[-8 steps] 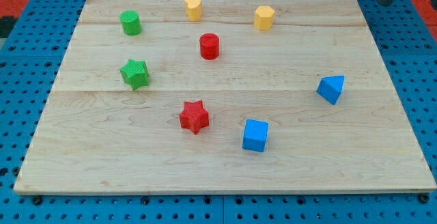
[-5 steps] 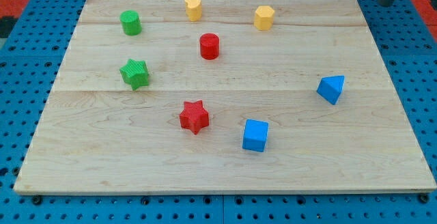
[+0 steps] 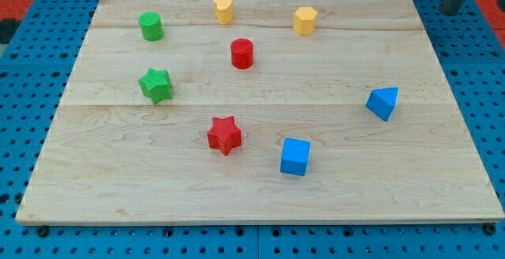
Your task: Push the blue triangle towards the blue cube
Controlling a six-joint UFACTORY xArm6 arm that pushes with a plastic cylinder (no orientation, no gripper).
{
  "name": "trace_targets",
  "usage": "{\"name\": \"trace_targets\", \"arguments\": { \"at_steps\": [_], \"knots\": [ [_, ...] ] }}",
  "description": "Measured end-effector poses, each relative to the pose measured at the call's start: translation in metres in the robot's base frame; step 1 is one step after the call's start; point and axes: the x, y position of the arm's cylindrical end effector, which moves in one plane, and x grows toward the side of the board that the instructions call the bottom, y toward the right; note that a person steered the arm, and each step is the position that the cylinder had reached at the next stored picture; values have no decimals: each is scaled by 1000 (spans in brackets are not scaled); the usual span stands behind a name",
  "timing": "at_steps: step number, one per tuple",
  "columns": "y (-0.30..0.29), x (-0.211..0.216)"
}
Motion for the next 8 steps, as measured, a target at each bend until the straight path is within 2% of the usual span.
{"name": "trace_targets", "arguments": {
  "at_steps": [2, 4, 5, 6, 8],
  "knots": [
    [0, 8],
    [-27, 76],
    [-33, 94],
    [-53, 94],
    [-136, 192]
  ]
}}
